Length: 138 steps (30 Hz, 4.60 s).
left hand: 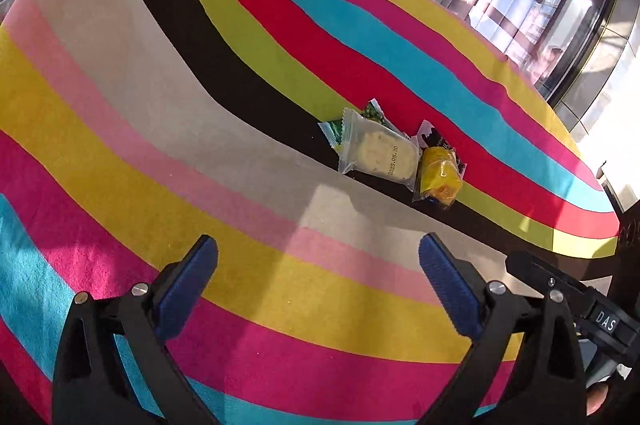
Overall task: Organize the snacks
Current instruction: 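Move both open grippers back over the remaining snacks, then grasp the yellow bread bag with the right gripper and lift it, then grasp the clear pastry bag with left while right carries the yellow bag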
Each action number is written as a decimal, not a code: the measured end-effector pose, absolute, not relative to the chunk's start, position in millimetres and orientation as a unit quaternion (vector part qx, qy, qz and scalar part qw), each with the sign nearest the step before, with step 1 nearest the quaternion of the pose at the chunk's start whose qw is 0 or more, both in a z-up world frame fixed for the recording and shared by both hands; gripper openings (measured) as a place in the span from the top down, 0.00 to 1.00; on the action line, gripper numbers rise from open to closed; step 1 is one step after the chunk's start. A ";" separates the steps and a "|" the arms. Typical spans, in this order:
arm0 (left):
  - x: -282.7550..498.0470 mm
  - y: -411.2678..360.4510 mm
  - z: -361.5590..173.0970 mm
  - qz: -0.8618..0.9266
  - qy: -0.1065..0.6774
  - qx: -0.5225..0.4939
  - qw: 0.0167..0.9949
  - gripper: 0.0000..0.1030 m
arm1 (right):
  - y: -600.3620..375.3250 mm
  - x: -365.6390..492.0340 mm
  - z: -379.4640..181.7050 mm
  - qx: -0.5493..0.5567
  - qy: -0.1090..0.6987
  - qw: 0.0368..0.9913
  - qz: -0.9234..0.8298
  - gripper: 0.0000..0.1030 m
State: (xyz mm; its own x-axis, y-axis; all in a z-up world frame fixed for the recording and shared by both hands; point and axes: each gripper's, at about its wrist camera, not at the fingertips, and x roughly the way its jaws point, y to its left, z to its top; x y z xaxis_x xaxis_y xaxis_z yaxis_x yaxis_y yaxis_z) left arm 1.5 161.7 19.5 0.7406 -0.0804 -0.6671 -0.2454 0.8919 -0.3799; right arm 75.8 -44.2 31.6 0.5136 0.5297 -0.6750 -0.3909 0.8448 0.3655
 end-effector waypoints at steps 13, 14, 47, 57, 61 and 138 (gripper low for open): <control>0.6 163.6 16.2 0.034 0.350 -0.242 0.904 0.02 | 16.8 151.1 14.6 0.045 0.446 0.874 0.186 0.64; 0.2 163.6 16.1 0.034 0.351 -0.241 0.904 0.02 | 13.7 145.6 14.7 0.037 0.446 0.871 0.202 0.64; 84.4 122.9 16.6 0.064 0.422 -0.172 0.888 0.02 | -132.3 36.9 9.5 0.068 0.390 0.872 0.287 0.64; 141.6 90.4 7.5 0.120 0.452 -0.078 0.880 0.23 | -132.5 35.5 8.8 0.069 0.391 0.871 0.289 0.64; 107.9 99.2 19.4 0.083 0.415 -0.111 0.899 0.42 | -132.7 35.3 8.6 0.069 0.390 0.871 0.289 0.64; -193.6 154.7 55.5 -0.013 0.251 -0.206 0.946 0.39 | -75.4 -139.4 24.0 0.025 0.371 0.844 0.387 0.64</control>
